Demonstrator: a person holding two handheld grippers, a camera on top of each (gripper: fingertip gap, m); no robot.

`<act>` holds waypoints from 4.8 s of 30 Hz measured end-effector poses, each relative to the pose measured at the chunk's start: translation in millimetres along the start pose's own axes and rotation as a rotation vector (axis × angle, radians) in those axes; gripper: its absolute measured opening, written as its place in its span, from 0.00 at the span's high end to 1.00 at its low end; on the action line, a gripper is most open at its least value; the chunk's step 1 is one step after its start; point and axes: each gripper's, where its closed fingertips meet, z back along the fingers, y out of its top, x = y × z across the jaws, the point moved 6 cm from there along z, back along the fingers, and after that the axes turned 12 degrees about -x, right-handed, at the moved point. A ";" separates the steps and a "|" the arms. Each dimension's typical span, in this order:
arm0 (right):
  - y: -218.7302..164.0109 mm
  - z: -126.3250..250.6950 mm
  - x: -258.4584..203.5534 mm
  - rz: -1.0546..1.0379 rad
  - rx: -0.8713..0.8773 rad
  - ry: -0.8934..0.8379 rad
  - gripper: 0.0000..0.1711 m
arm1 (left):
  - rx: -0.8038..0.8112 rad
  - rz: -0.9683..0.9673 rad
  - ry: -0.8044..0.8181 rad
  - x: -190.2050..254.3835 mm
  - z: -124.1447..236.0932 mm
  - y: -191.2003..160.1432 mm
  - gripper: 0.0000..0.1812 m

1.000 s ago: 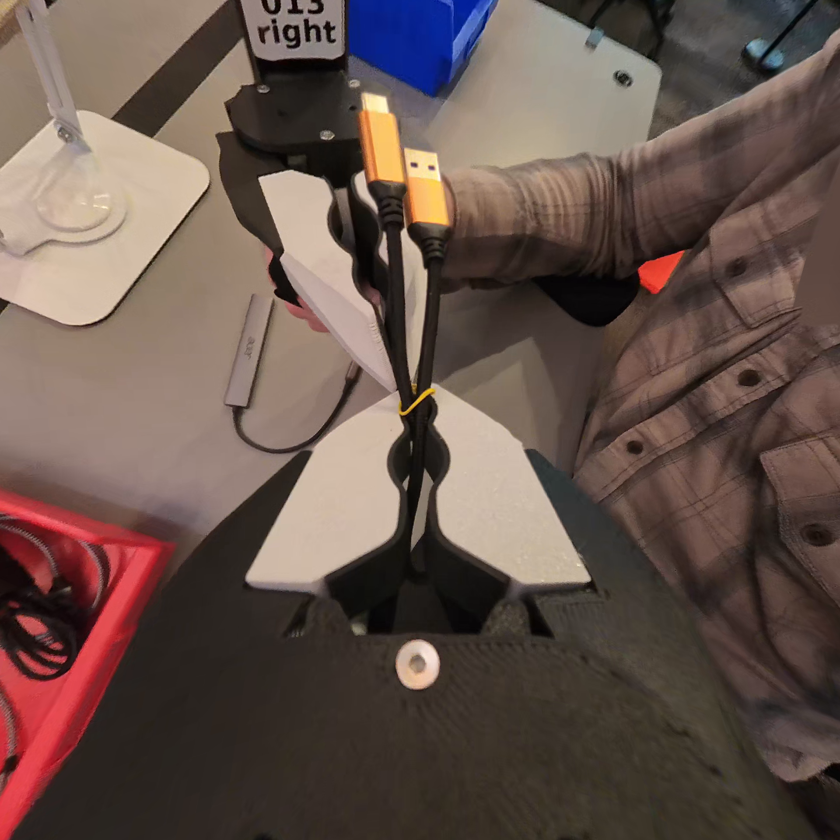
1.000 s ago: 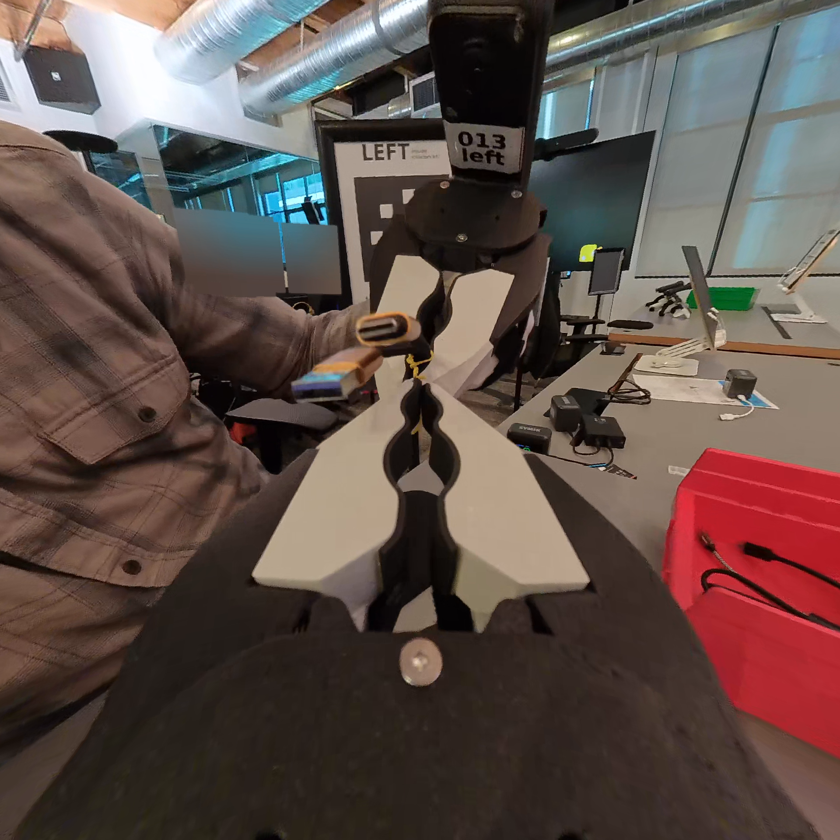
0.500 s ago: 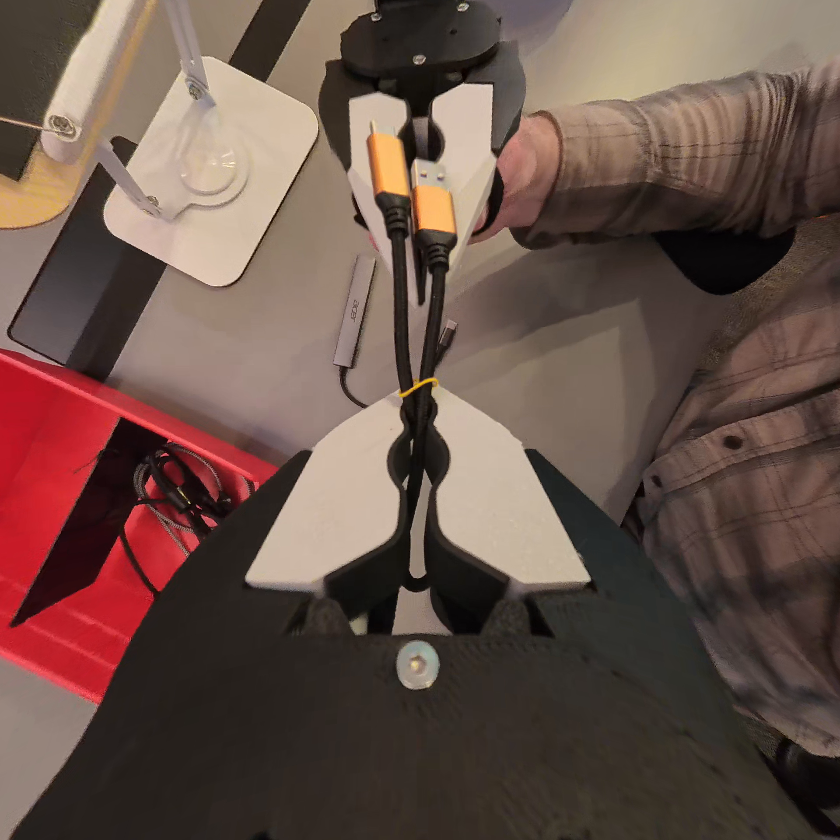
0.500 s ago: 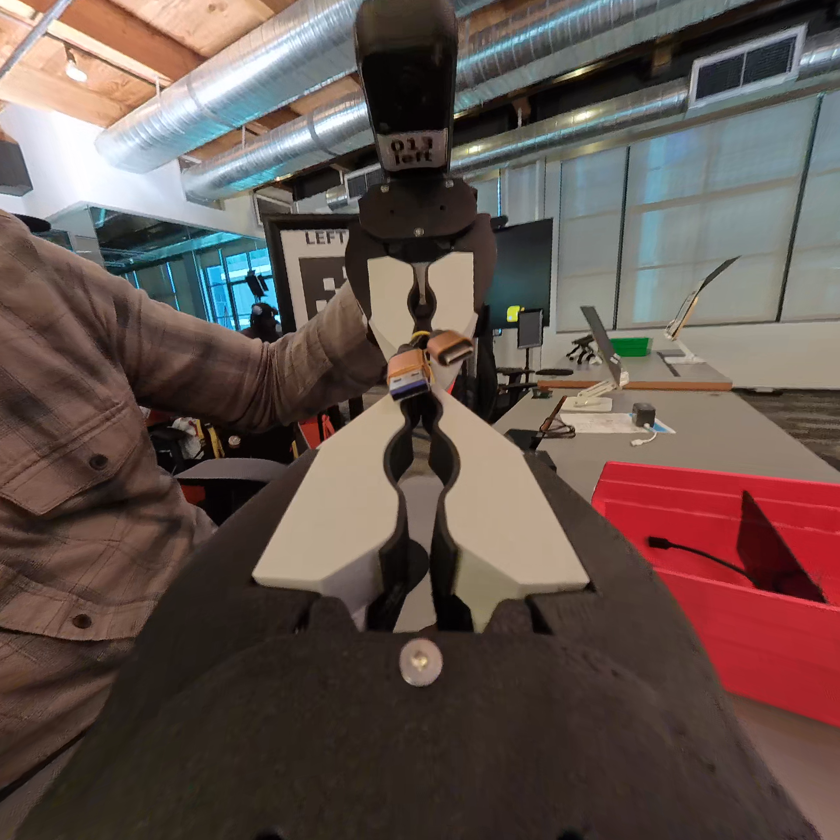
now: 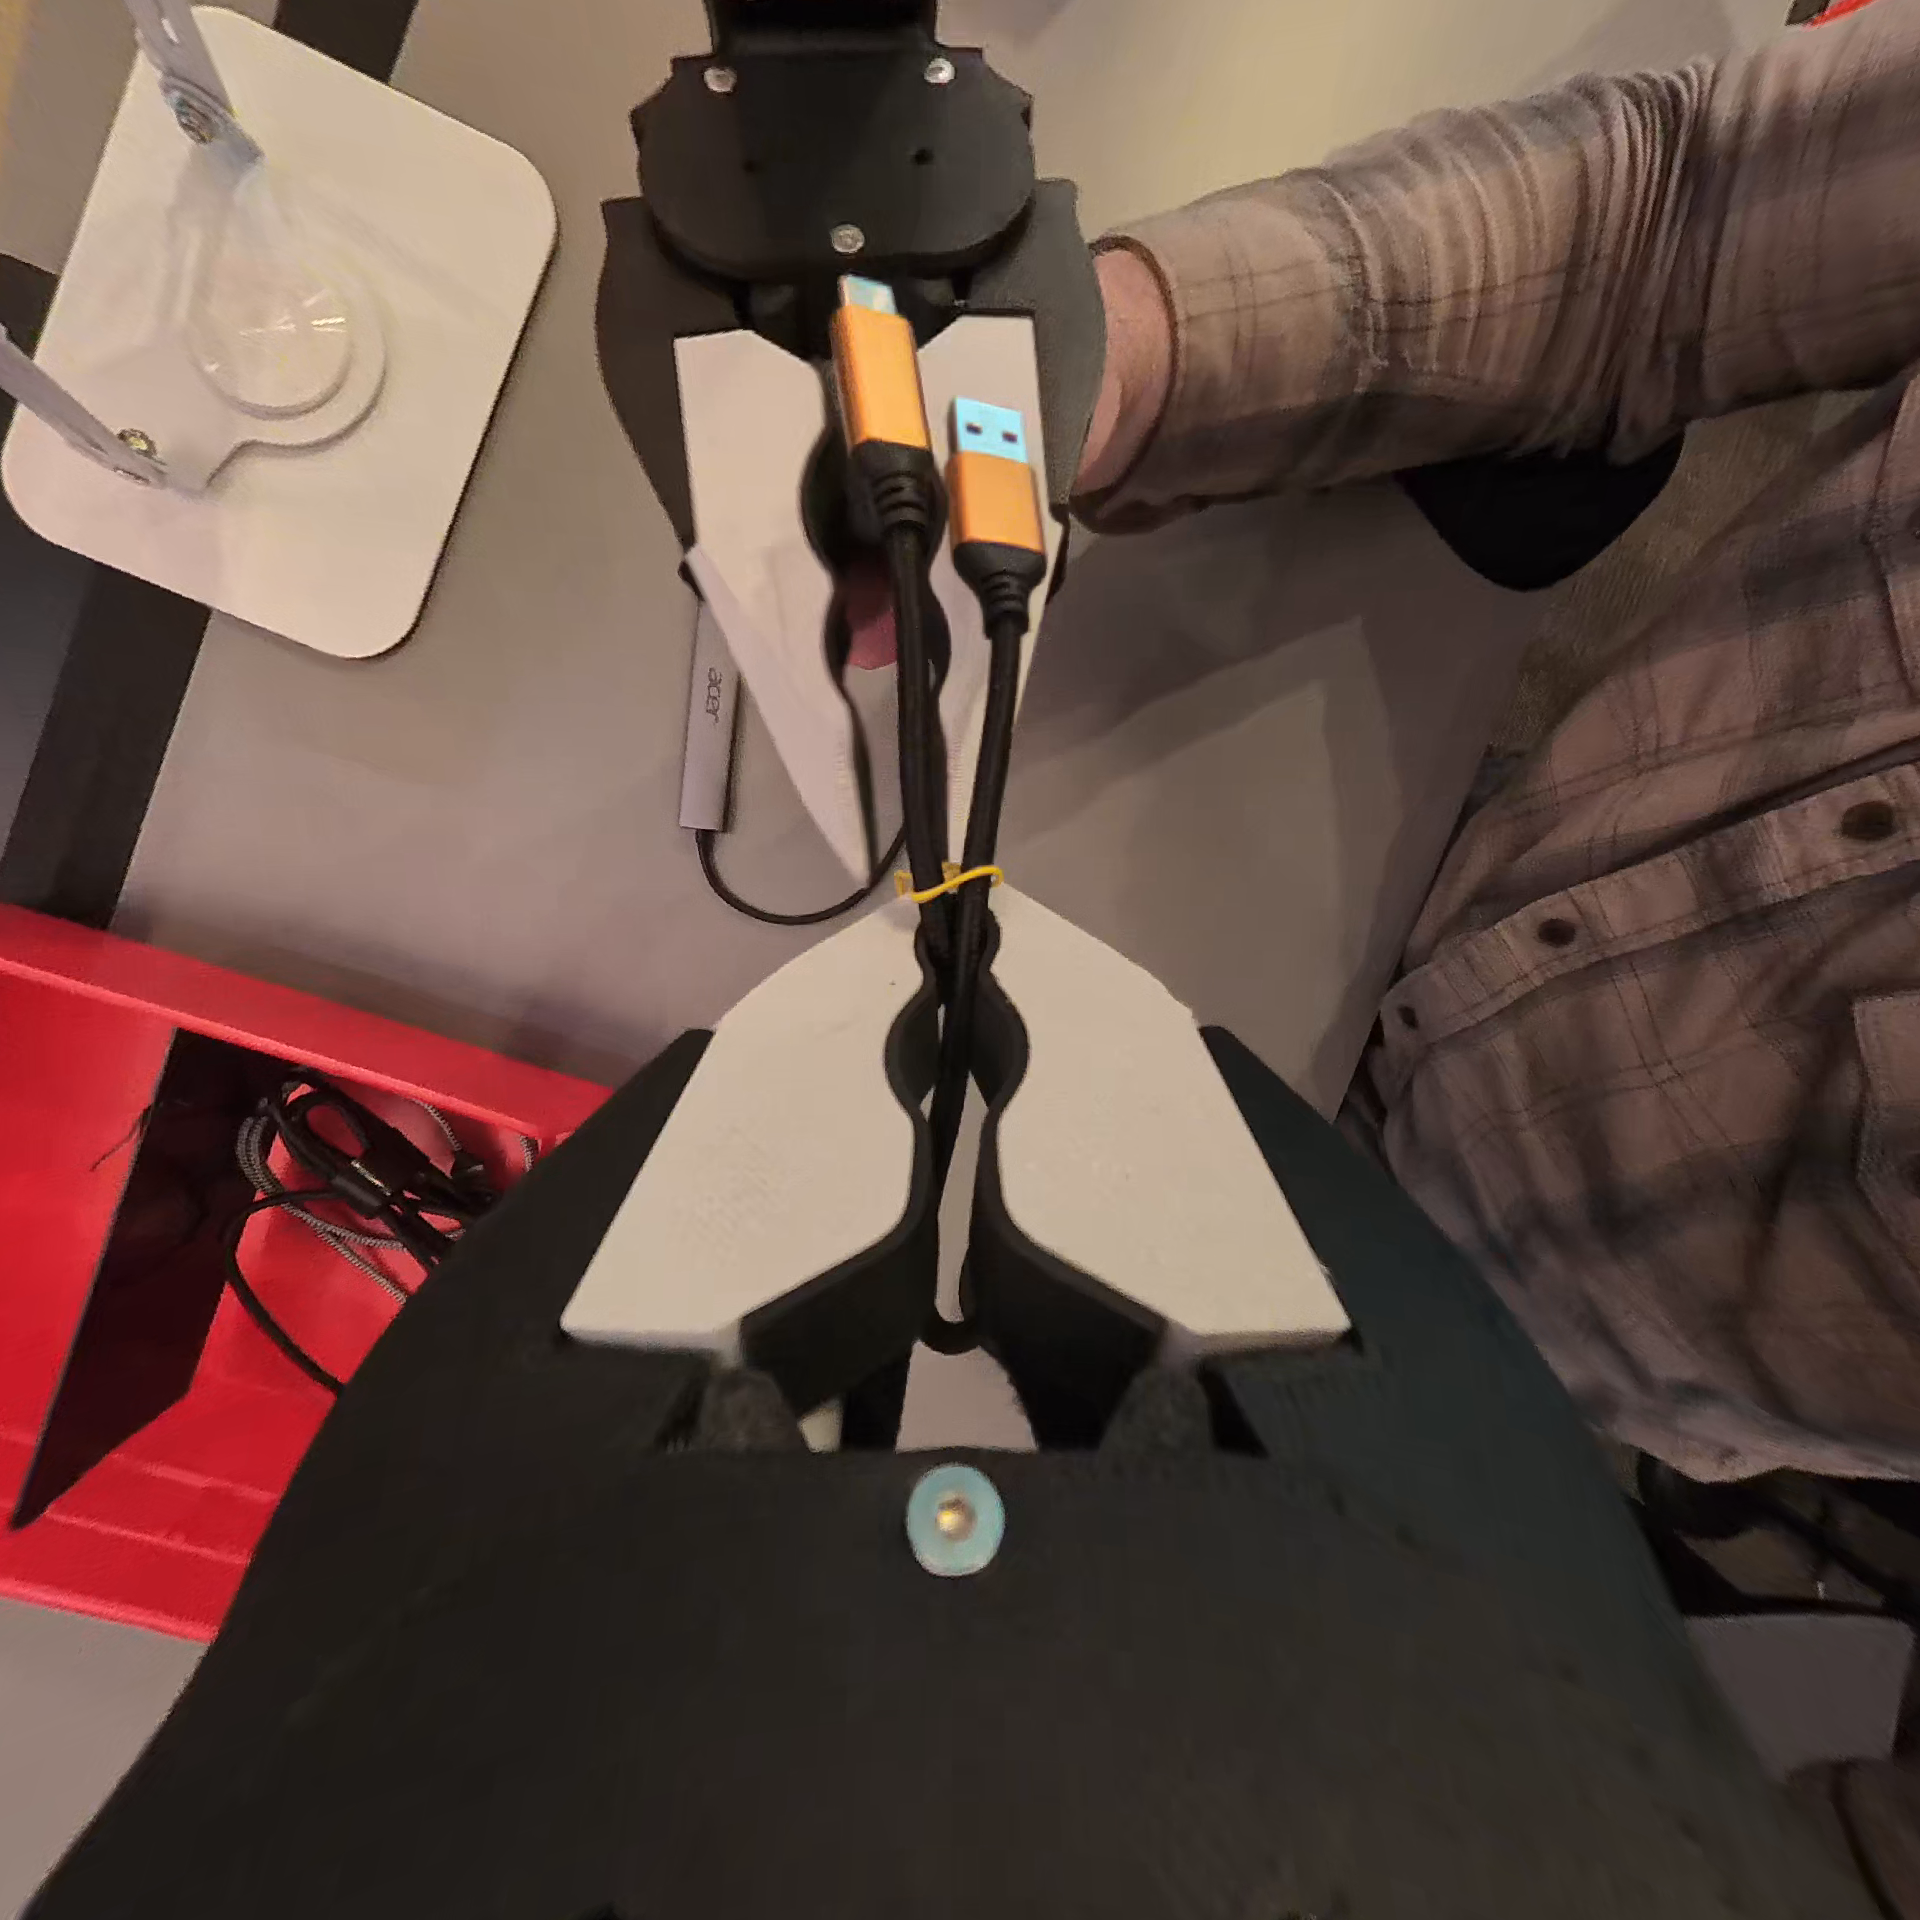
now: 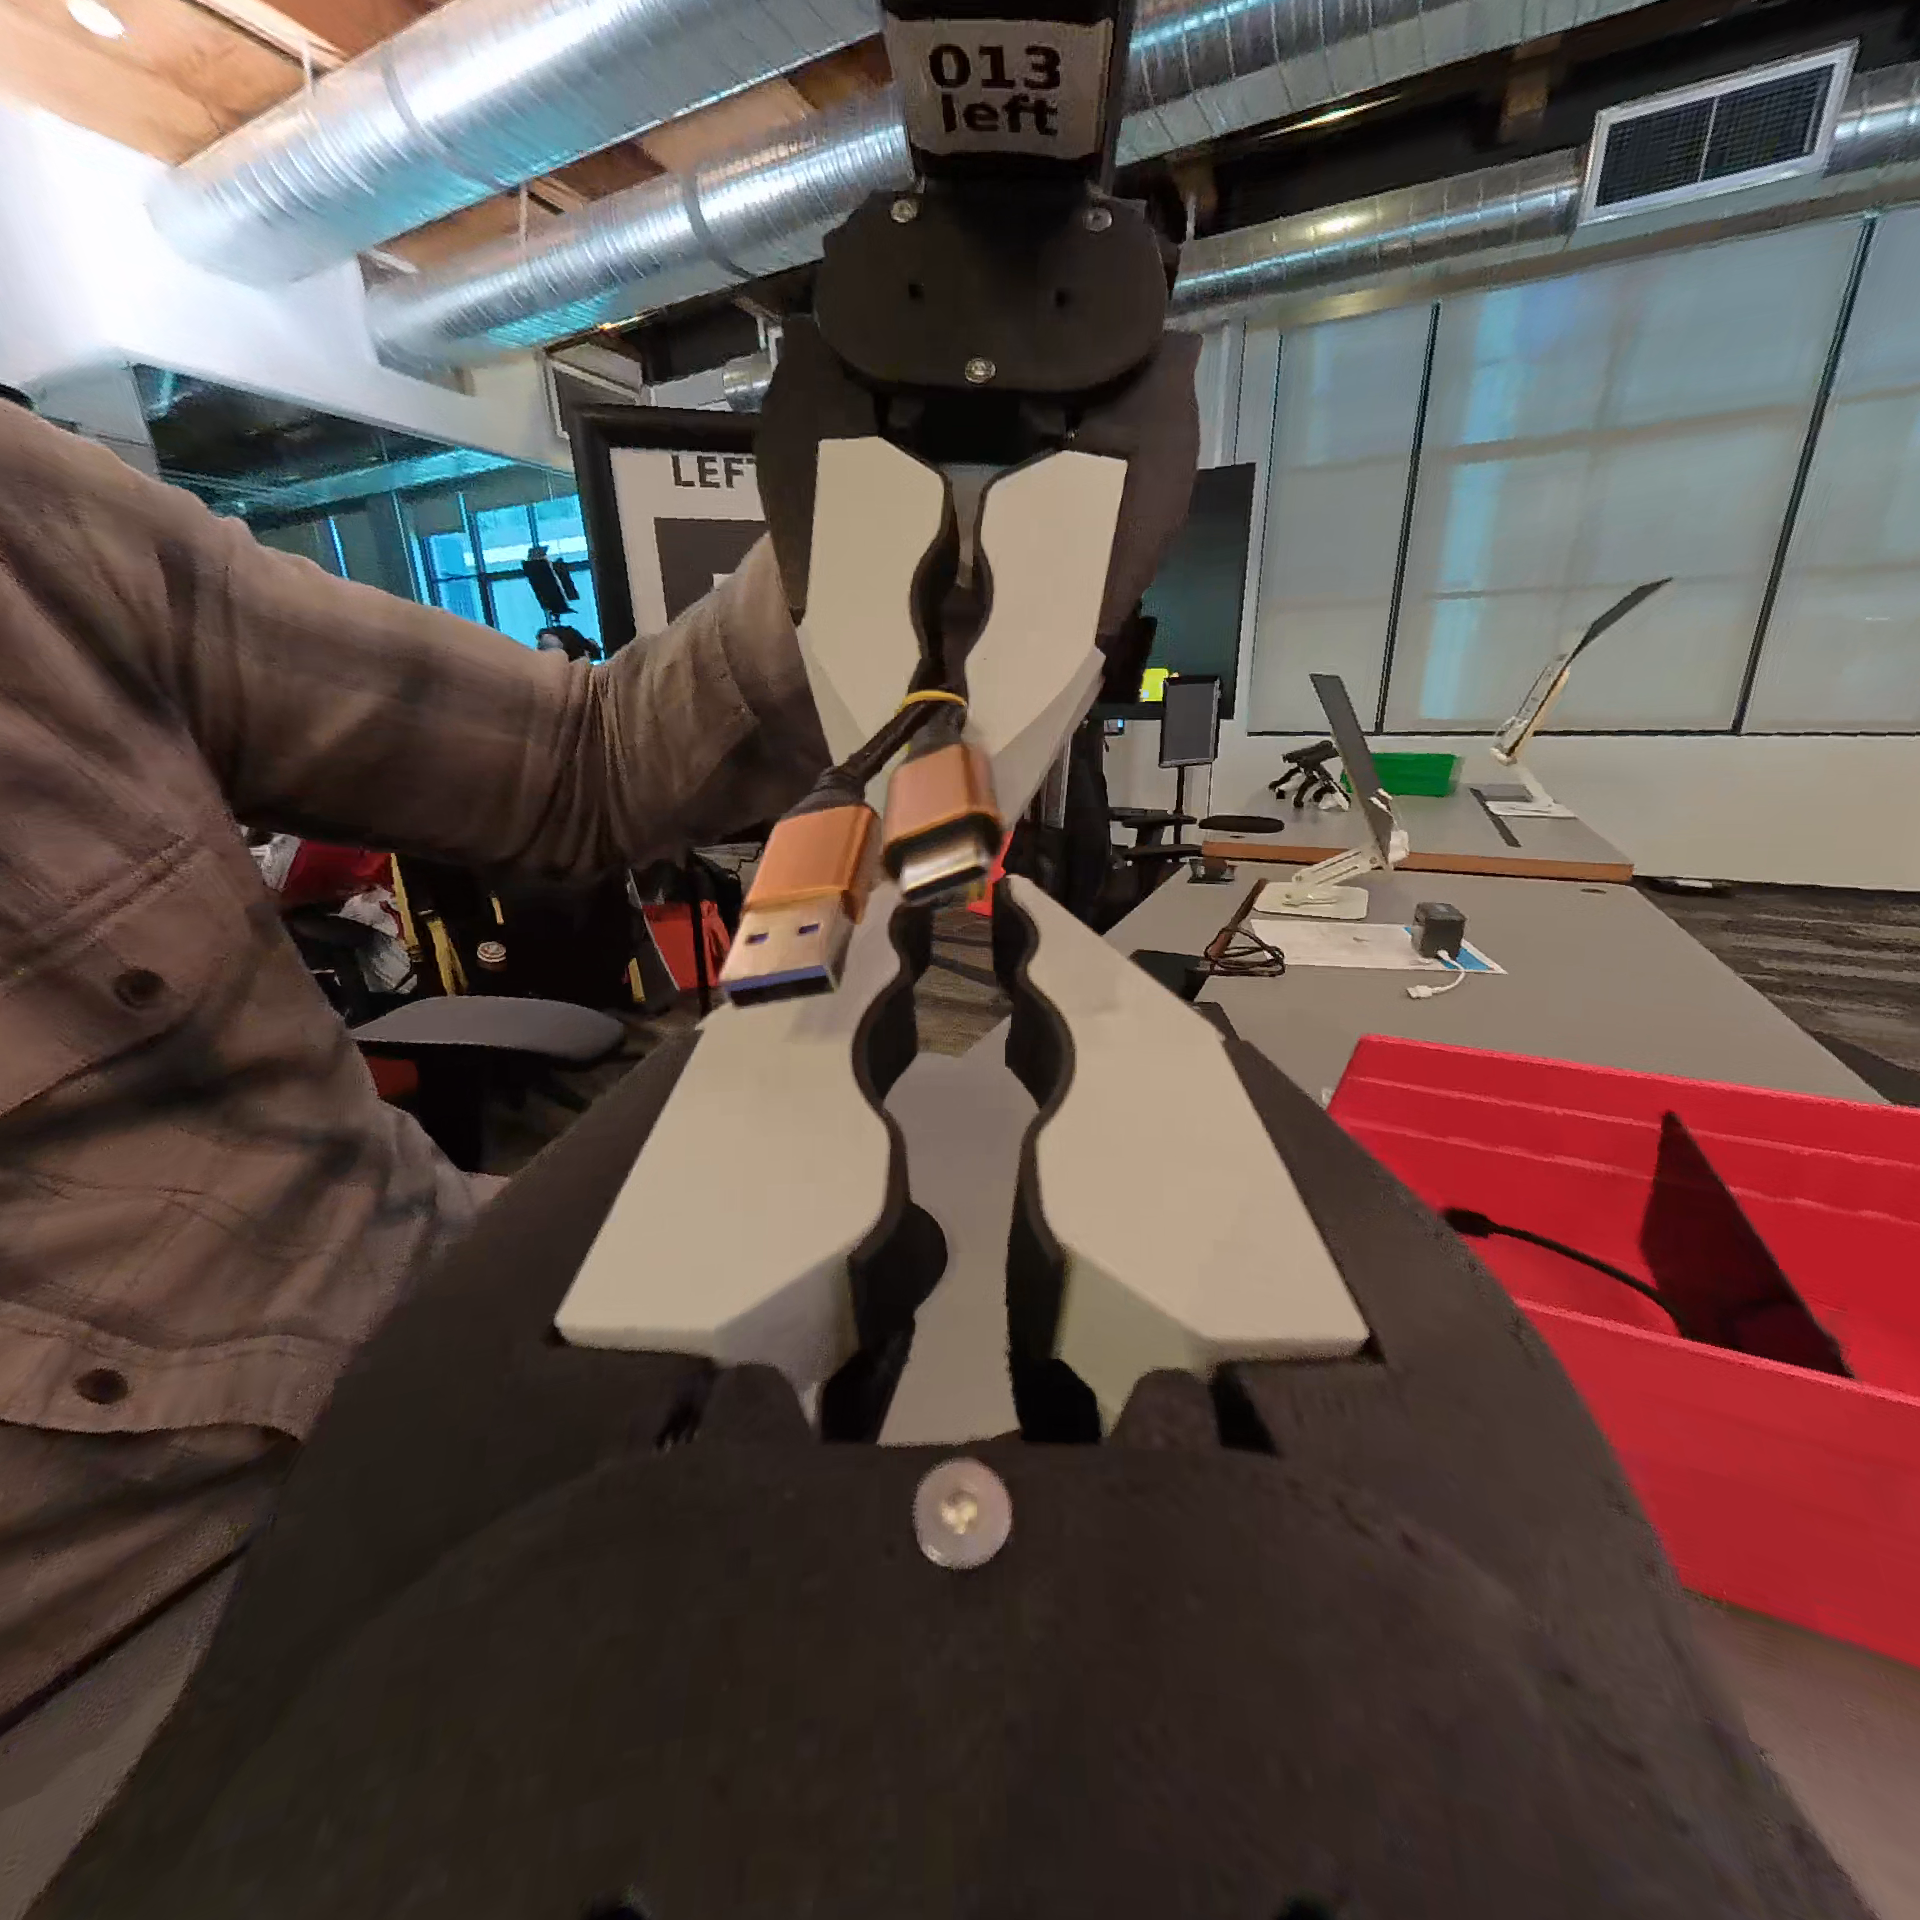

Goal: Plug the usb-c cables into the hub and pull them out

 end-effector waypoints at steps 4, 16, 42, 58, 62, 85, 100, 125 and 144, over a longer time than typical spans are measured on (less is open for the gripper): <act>1.6 2.1 -1.4 -0.005 0.025 0.027 0.96 | -0.011 -0.022 -0.011 2.1 0.3 6.2 1.00; 11.8 16.8 -1.1 -0.024 0.100 0.041 1.00 | 0.018 -0.015 0.034 -3.3 7.5 10.1 1.00; 24.9 40.0 7.2 0.025 0.077 -0.120 1.00 | 0.034 0.037 0.257 -22.2 17.6 15.4 1.00; 34.0 35.9 12.6 0.308 -0.109 -0.752 0.90 | 0.221 0.253 0.124 -46.6 10.1 31.1 1.00; 36.7 35.3 10.1 0.369 -0.143 -0.872 0.96 | 0.259 0.277 0.085 -45.2 3.6 36.9 1.00; 47.2 43.2 9.8 0.278 -0.198 -0.811 1.00 | 0.310 0.272 0.119 -40.3 -13.9 47.7 1.00; 48.1 41.5 -9.0 0.049 0.012 -0.102 1.00 | 0.130 -0.439 0.667 -18.2 -2.0 42.5 1.00; 44.9 54.9 -0.5 -0.024 0.166 -0.015 1.00 | 0.079 -0.513 1.455 -39.6 11.7 59.7 0.64; 58.6 47.4 -8.2 0.669 -0.455 -0.927 1.00 | 0.558 0.371 -0.205 -48.5 13.0 22.6 0.62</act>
